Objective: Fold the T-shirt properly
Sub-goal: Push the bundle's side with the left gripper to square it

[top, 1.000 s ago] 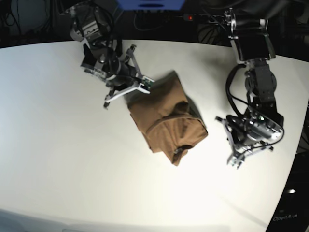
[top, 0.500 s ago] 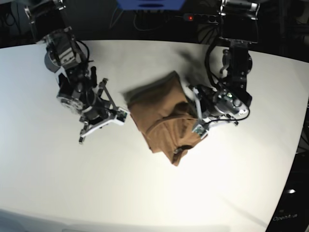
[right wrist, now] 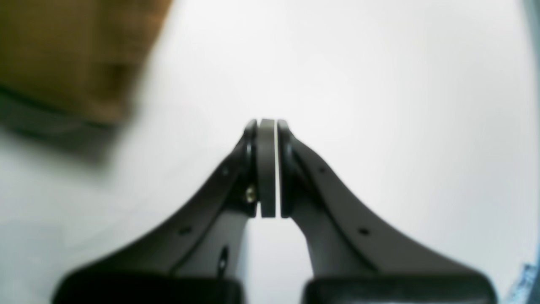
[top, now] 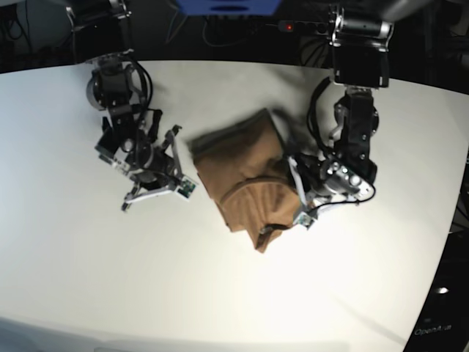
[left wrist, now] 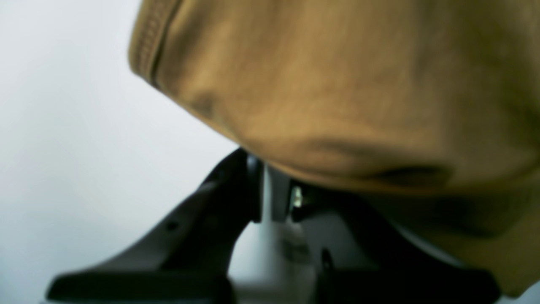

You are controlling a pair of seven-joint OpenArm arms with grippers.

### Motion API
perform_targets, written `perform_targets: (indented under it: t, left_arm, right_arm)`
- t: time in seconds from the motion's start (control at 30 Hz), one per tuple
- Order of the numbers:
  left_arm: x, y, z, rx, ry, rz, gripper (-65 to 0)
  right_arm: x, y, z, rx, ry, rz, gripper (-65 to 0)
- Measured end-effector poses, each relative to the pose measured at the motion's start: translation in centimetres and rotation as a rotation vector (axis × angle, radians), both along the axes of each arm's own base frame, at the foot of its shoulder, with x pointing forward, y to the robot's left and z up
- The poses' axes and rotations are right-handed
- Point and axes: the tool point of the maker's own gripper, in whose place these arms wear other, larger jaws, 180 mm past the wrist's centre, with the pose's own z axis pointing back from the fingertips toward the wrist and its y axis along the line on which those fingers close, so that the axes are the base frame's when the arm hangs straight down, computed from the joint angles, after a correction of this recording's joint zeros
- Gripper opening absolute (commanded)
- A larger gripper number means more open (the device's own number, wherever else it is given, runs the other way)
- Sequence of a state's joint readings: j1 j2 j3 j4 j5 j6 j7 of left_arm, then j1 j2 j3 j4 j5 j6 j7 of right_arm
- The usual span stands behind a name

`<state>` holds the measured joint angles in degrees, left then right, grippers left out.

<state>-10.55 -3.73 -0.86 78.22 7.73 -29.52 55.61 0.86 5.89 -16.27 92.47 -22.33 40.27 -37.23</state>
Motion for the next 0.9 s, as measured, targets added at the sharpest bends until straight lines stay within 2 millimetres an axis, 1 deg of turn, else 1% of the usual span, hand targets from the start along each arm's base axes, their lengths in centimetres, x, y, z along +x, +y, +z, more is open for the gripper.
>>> perform_targets:
  t: [0.07,0.13,0.27,0.4,0.53,0.63,0.7,0.8,0.83,0.9]
  left_arm:
    - [1.4,-0.4,0.8,-0.019,-0.042,0.006,-61.3]
    - [2.4,-1.0,1.2,-0.039,-0.061,0.003,-61.3]
    - [3.7,-2.0,0.5,-0.071,-0.051,0.001,-61.3]
    - [4.2,-2.6,-0.4,-0.113,-0.061,0.001,-61.3]
    - [5.2,-3.2,-0.3,-0.154,-0.107,-0.001,-61.3]
    - [6.1,-3.7,0.5,-0.179,-0.152,-0.005,-61.3]
    - [6.8,-3.9,1.1,-0.189,-0.178,-0.011,-61.3]
    - [7.7,-3.8,2.2,-0.181,-0.186,-0.009,-61.3]
    - [7.8,-3.7,2.3,-0.174,-0.180,-0.009,-61.3]
    - [7.7,-3.4,2.4,-0.163,-0.176,-0.006,-61.3]
  right_arm:
    - [-1.3,1.4,-0.8,0.029,0.031,0.006,-64.9]
    - [-2.1,2.3,-1.3,0.055,0.050,0.003,-64.9]
    - [-3.9,3.4,-2.3,0.089,0.090,0.001,-64.9]
    - [-5.1,4.3,-2.8,0.118,0.110,-0.005,-64.9]
    - [-6.6,5.9,-2.9,0.167,0.123,-0.001,-64.9]
    - [-7.6,5.9,-2.6,0.156,0.134,-0.003,-64.9]
    - [-8.0,6.0,-1.9,0.159,0.120,-0.007,-64.9]
    - [-7.4,6.4,-0.4,0.184,0.072,-0.004,-64.9]
    - [-7.3,6.1,-0.3,0.175,0.065,-0.002,-64.9]
    - [-7.1,4.7,-0.4,0.138,0.059,0.007,-64.9]
